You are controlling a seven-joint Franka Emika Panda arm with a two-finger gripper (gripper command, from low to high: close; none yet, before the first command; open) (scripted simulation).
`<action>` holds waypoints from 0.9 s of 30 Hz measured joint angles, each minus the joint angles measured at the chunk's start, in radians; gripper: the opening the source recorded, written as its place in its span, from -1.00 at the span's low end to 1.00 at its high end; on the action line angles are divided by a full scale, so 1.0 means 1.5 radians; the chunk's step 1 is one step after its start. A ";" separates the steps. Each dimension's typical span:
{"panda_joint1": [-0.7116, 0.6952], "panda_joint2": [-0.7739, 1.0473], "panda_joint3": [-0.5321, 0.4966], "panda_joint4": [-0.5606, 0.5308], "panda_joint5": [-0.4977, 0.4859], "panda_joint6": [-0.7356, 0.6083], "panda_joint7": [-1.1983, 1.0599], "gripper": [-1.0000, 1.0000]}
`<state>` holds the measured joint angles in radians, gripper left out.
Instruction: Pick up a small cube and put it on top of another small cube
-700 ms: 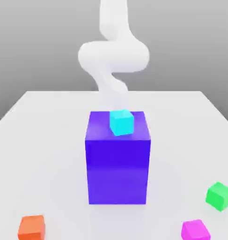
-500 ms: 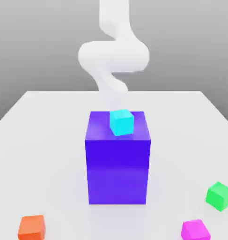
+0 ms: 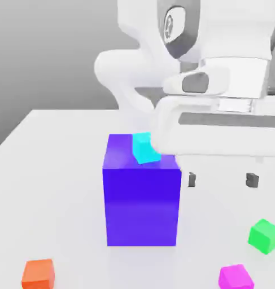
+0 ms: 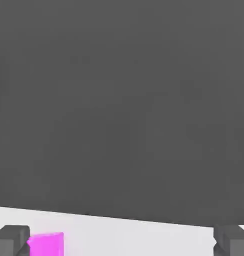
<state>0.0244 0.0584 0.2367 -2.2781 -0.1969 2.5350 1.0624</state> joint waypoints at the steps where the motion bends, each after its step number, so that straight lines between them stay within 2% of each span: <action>1: 0.005 0.024 0.001 0.001 -0.004 0.007 0.006 0.00; 9: 0.044 0.210 0.015 0.006 -0.011 0.068 0.039 0.00; 13: 0.073 0.307 -0.017 0.026 -0.047 0.135 0.067 0.00; 14: 0.078 0.321 -0.023 0.029 -0.052 0.145 0.071 -1.00; 21: 0.077 0.318 -0.021 0.028 -0.051 0.144 0.070 -1.00; 27: 0.063 0.187 0.047 -0.023 0.005 0.065 0.015 -1.00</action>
<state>0.1183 0.3392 0.3072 -2.3123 -0.1895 2.6321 1.0851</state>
